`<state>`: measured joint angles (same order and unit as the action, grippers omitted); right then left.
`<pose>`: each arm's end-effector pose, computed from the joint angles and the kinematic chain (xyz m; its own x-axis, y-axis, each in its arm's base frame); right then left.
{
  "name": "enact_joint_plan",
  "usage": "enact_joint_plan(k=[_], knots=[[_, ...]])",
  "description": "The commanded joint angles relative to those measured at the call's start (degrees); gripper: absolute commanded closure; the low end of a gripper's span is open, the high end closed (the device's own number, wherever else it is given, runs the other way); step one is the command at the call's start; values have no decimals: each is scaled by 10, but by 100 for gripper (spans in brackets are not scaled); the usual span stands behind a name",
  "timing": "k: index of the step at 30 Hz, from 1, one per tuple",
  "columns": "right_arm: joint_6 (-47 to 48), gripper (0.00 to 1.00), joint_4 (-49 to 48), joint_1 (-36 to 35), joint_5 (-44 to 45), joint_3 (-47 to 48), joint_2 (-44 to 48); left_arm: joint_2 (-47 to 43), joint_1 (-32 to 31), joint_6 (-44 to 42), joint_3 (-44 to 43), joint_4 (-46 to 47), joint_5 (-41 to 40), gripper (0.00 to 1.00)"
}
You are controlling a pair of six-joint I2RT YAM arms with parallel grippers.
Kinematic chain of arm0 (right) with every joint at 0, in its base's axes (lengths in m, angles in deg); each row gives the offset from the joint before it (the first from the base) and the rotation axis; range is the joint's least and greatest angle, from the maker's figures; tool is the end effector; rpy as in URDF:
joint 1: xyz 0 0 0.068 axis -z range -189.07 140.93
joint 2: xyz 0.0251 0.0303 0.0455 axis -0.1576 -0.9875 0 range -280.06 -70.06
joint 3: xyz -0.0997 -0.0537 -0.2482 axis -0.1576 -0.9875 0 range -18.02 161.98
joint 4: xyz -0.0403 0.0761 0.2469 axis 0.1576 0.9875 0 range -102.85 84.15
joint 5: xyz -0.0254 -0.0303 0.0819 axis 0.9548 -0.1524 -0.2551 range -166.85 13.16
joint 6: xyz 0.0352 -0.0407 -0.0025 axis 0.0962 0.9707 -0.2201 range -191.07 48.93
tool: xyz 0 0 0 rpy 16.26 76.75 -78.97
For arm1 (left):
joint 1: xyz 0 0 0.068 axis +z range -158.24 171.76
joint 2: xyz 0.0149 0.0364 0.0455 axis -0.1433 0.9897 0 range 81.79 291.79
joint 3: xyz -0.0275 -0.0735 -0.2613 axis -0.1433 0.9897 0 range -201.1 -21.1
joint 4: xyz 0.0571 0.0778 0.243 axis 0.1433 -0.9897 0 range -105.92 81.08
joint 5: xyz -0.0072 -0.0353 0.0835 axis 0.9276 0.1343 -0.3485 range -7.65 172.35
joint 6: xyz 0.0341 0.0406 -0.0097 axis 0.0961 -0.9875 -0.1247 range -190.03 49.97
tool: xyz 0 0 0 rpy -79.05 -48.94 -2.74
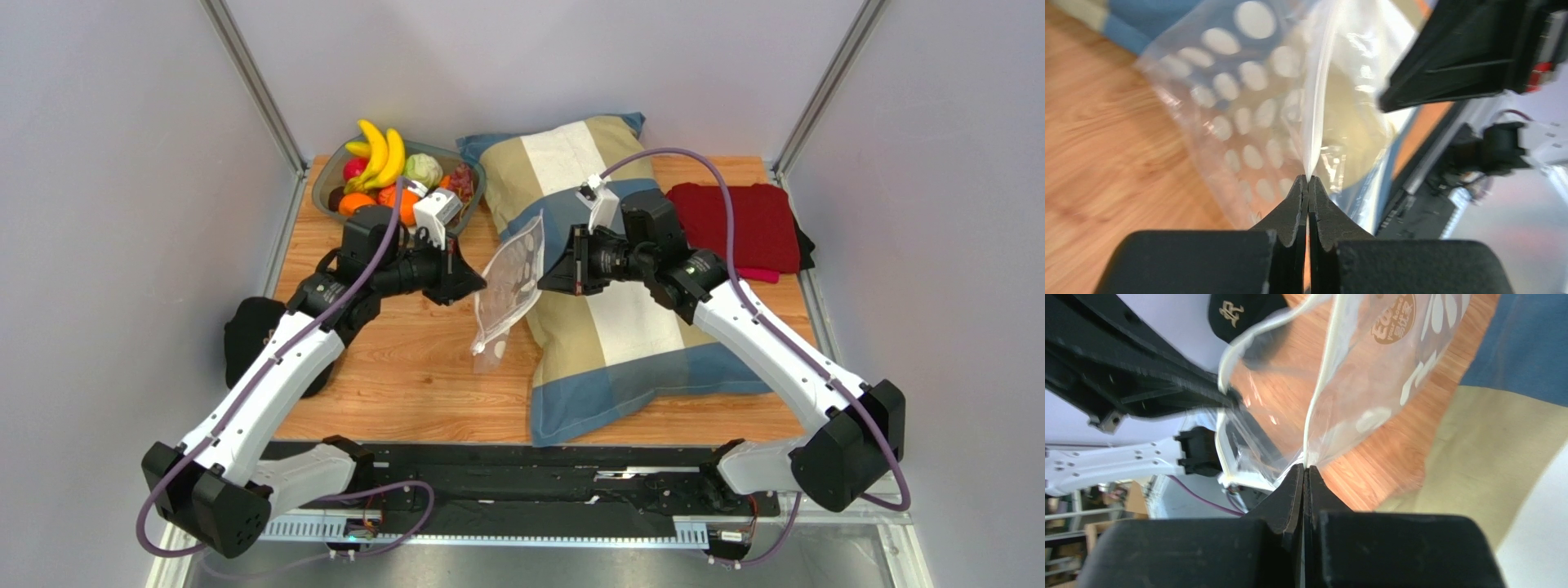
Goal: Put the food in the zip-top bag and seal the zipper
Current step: Open the zipper of the food storage bag.
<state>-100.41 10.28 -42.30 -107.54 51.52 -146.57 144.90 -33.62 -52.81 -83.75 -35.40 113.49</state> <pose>0.2405 0.1793 0.3477 -0.7777 -0.0058 -0.6286 -0.5272 0.5506 0.6472 0.2083 -0.1192 0.3597 -0.6229 0.0152 -0.7821 0.6271 0.6074 -0.4877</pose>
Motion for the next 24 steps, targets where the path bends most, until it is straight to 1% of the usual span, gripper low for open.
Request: enact_joint_plan(k=[1,2,4,6,7,8,9,10,11,12,13,14,16,18,21,22,23,24], knots=[[103,100,70,-1,22,38,26,-14,3,-130,-49,-83,-108,100],[134,100,95,-1,13,38,27,-18,3,-146,-55,-89,-95,100],[157,100,117,0,4,32,28,-21,1,-186,-67,-112,-59,100],[171,100,132,0,-10,32,25,-17,-21,-202,-73,-127,-41,100],[170,88,130,-1,-12,35,24,-15,-26,-201,-74,-133,-16,100],[164,76,125,-1,-14,40,26,-14,-37,-186,-71,-132,-8,100],[148,62,119,0,-14,45,25,-12,-42,-177,-64,-128,-6,100],[136,39,110,-1,-10,50,24,-11,-47,-175,-61,-118,-7,100],[124,32,106,-1,0,66,22,-10,-50,-134,-56,-109,-11,100],[112,26,104,-1,7,74,20,-8,-51,-111,-48,-98,-19,100],[89,23,99,0,15,80,16,-5,-51,-91,-46,-78,-27,100],[77,23,96,-1,32,87,15,-3,-51,-66,-45,-71,-30,100],[50,21,80,-1,46,102,13,4,-54,-46,-47,-51,-54,100],[42,20,65,-1,64,108,15,16,-59,-60,-60,-47,-56,100],[74,19,54,-1,84,115,6,31,-67,-75,-76,-47,-65,100],[89,15,64,-3,87,124,2,33,-67,-78,-79,-49,-58,100],[123,13,69,-4,106,130,-2,35,-70,-86,-82,-50,-61,100],[132,13,74,-6,119,134,-13,38,-72,-89,-84,-50,-64,100]])
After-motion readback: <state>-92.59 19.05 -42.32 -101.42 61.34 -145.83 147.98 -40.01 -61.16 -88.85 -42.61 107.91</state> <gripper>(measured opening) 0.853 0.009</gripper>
